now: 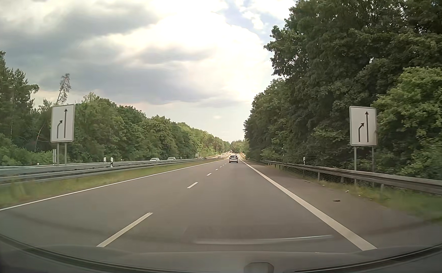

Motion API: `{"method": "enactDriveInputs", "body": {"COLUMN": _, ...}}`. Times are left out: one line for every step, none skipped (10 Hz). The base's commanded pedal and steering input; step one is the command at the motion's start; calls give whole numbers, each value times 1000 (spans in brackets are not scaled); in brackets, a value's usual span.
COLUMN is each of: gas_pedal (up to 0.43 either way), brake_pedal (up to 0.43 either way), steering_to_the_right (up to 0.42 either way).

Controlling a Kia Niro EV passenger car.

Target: Follow the waypoints while adhering to traffic rules and regulations

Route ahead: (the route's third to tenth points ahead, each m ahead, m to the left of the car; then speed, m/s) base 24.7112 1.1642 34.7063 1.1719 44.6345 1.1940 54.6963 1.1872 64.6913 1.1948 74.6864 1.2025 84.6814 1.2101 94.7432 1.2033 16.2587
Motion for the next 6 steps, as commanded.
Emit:
{"method": "enactDriveInputs", "body": {"gas_pedal": 20, "brake_pedal": 37, "steering_to_the_right": -1}}
{"method": "enactDriveInputs", "body": {"gas_pedal": 20, "brake_pedal": 37, "steering_to_the_right": -1}}
{"method": "enactDriveInputs", "body": {"gas_pedal": 20, "brake_pedal": 37, "steering_to_the_right": -1}}
{"method": "enactDriveInputs", "body": {"gas_pedal": 20, "brake_pedal": 30, "steering_to_the_right": -1}}
{"method": "enactDriveInputs", "body": {"gas_pedal": 20, "brake_pedal": 37, "steering_to_the_right": -1}}
{"method": "enactDriveInputs", "body": {"gas_pedal": 20, "brake_pedal": 37, "steering_to_the_right": -1}}
